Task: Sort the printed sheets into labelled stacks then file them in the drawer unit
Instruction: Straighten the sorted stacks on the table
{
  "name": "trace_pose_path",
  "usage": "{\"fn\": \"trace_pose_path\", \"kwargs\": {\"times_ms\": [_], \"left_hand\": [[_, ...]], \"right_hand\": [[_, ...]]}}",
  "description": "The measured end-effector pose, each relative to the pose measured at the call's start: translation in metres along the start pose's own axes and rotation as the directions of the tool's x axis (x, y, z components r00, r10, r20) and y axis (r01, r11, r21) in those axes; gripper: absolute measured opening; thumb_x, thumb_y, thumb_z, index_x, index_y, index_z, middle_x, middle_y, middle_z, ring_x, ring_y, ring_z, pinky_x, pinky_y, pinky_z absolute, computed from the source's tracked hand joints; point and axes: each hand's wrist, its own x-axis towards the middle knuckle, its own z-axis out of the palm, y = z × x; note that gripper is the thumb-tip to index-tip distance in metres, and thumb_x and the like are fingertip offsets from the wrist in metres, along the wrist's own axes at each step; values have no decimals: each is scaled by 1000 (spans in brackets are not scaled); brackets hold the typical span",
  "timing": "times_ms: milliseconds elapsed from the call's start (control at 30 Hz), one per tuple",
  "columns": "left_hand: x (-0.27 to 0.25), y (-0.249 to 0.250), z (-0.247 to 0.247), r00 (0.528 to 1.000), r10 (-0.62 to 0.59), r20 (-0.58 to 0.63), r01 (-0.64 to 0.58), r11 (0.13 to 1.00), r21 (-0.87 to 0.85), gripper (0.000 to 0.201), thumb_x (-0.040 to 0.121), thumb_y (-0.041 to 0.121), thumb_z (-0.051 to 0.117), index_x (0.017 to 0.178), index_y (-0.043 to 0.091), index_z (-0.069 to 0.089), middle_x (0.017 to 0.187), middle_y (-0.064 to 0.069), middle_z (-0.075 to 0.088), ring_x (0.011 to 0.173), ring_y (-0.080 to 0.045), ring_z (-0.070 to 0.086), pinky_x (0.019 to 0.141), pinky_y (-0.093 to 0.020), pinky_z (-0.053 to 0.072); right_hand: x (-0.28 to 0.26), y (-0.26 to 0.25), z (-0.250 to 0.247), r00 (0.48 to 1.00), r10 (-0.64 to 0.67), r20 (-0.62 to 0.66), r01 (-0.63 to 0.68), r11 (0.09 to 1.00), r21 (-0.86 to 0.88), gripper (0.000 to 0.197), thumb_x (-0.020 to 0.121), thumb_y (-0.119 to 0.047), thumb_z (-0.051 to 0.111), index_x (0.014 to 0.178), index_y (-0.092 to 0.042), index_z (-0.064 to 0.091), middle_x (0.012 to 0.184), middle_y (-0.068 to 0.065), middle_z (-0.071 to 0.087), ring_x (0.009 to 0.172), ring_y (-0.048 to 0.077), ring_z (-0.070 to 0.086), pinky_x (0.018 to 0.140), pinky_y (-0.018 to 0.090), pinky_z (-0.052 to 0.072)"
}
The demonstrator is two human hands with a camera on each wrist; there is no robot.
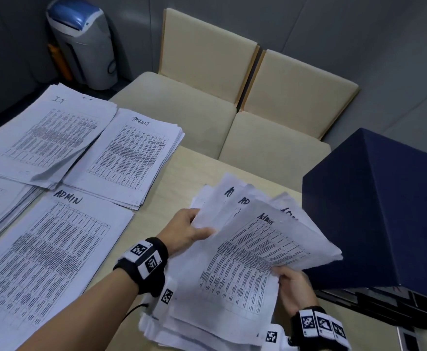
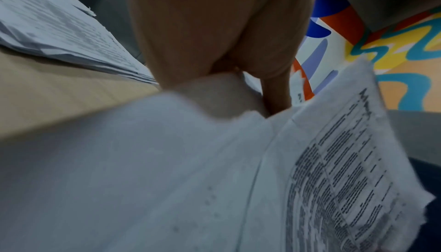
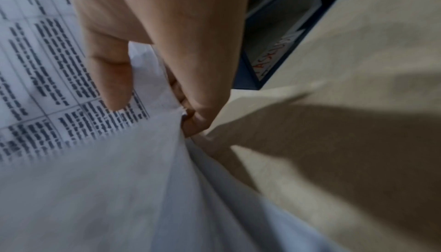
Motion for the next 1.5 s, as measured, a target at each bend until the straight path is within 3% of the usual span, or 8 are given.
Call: {"fn": "trace_pose_path", "kwargs": {"times_ms": [200,333,467,600,733,867,1233,1500], "left_hand": [[7,-22,-8,900,198,-390,40,850,525,43,79,40,80,101,16,53,93,7,56,79,-10,54,68,-28,45],[11,-34,-4,947,223,-232,-58,828,558,37,82,36,78,105,18,54,98,4,58,85,-10,57,73,-22,46],[19,-35,-5,998,-17,-56,39,907,420,45,91,36,69,128,16,52,116,4,60,99,-9,60,86,-26,50],[22,-27,-2,999,43,27,-49,939,340,28,90,18,72,66,12,61,61,10,57,53,-3,48,58,-23,41],[27,-32,-2,994,52,-91,-27,965,259,23,77,18,81,69,4,64,68,0,66,60,-14,62,60,-33,52],[23,-29,0,960,49,-277,21,970,242,56,89,54,65,61,10,47,56,4,42,47,-14,37,51,-26,33],[18,-17,-7,980,-55,-193,69,996,64,31,86,-10,42,93,-5,72,98,-13,74,91,-25,64,80,-30,49],[16,-10,3,970,-206,-132,185,970,-157,39,84,15,38,86,0,74,107,-12,74,102,-26,68,93,-37,53]], "right_hand": [[-3,-3,3,1000,-4,-24,2,997,-75,18,83,13,60,99,10,67,102,26,72,93,39,68,87,49,54],[0,-1,3,1000,12,-18,-12,999,-44,33,79,14,56,110,10,64,110,25,71,104,43,66,99,57,50],[-3,0,4,997,66,-35,-66,998,-9,47,63,5,62,110,10,61,112,29,67,105,45,64,90,52,54],[-5,-4,1,1000,8,-5,-8,1000,-9,29,76,12,54,103,4,59,98,24,64,81,35,67,73,43,55],[-4,-7,-1,1000,-17,-26,18,998,65,69,85,21,53,149,-1,37,134,25,56,110,40,63,96,53,52],[-2,-3,-3,999,-10,-34,9,1000,-26,39,83,21,53,120,11,59,121,30,67,115,47,62,93,50,53],[5,4,-2,965,-160,206,124,976,179,13,76,-2,71,75,-15,72,124,10,70,117,28,63,107,48,44],[-1,8,10,927,-245,283,233,970,74,53,61,-28,89,99,-1,65,80,15,73,76,27,72,74,39,58]]}}
